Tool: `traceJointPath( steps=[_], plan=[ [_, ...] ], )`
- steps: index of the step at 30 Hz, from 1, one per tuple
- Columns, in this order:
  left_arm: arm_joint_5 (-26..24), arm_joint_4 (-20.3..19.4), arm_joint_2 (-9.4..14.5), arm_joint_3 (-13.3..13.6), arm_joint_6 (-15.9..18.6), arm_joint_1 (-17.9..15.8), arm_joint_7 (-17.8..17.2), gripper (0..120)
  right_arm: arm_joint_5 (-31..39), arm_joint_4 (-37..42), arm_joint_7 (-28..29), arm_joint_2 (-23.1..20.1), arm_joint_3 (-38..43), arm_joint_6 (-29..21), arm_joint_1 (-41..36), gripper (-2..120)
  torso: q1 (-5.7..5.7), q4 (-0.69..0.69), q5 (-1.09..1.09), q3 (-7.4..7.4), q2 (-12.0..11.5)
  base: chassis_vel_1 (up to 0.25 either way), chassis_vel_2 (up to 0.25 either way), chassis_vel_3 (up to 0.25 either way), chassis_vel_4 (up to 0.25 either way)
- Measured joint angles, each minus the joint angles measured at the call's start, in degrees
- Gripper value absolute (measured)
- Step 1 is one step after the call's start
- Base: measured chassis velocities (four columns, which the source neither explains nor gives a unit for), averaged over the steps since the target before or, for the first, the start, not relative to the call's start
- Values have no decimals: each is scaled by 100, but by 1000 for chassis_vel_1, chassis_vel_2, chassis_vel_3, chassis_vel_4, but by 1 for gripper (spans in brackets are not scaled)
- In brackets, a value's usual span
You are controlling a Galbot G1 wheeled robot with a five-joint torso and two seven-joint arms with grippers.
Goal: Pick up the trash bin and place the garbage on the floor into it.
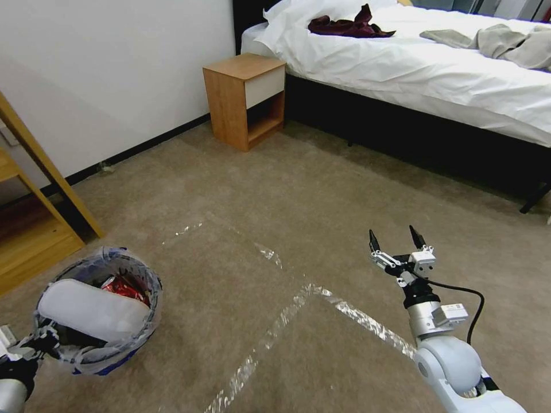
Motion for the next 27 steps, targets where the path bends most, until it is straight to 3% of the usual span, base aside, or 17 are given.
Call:
traceJointPath(
  steps=[15, 27],
  plan=[
    [10, 38, 2, 11, -17, -4, 12, 1, -23, -88, 33, 57, -98, 105, 54, 100, 1, -1, 0, 1, 0, -183, 180, 188, -184],
    [24, 62, 22, 33, -17, -33, 5, 1, -11, -99, 47, 49, -152, 82, 107, 100, 0, -1, 0, 0, 1, -66, 78, 68, -81]
  ],
)
